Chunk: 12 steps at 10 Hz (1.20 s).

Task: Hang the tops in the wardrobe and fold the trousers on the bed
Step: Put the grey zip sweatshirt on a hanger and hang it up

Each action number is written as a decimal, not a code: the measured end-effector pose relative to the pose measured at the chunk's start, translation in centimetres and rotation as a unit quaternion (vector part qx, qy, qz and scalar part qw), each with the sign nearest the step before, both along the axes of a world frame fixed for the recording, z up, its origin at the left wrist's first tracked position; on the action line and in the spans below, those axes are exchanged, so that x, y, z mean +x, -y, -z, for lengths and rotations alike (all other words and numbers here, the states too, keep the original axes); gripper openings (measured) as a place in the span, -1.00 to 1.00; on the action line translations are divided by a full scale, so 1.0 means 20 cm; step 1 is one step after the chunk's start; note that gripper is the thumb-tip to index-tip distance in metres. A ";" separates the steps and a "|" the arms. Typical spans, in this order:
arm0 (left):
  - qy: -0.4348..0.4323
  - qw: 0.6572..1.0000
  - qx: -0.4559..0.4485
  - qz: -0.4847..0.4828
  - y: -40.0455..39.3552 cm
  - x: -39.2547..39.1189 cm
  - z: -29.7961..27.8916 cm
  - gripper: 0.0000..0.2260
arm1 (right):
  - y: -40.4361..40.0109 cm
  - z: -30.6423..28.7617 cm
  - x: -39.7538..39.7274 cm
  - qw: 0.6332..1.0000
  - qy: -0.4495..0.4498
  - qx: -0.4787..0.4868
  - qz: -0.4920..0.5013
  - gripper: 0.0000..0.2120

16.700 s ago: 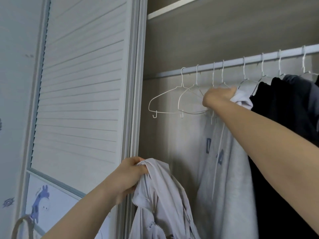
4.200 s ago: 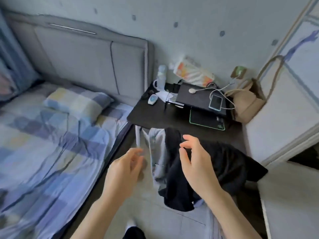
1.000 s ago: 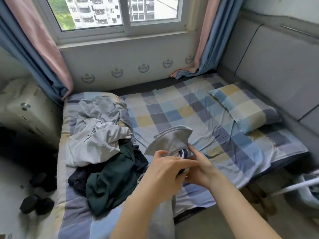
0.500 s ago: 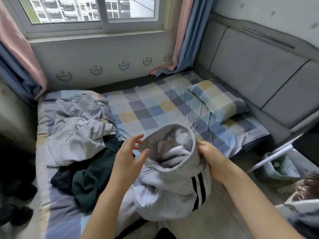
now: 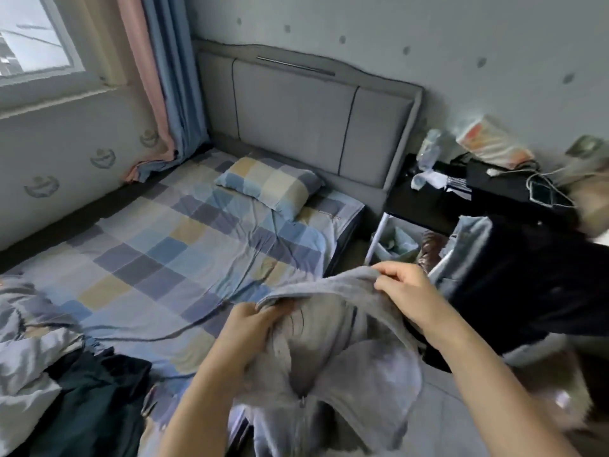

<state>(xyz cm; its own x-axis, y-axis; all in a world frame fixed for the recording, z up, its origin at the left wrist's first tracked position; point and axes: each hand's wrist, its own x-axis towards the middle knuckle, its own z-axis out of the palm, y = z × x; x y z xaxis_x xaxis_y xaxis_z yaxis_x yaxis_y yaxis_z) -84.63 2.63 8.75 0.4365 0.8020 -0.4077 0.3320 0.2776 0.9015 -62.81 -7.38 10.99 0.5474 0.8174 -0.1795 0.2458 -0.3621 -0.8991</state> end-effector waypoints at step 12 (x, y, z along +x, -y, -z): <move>0.019 0.918 0.145 0.369 0.93 2.51 -0.08 -0.88 | 1.65 0.27 1.55 0.718 -0.359 0.295 0.518 -0.84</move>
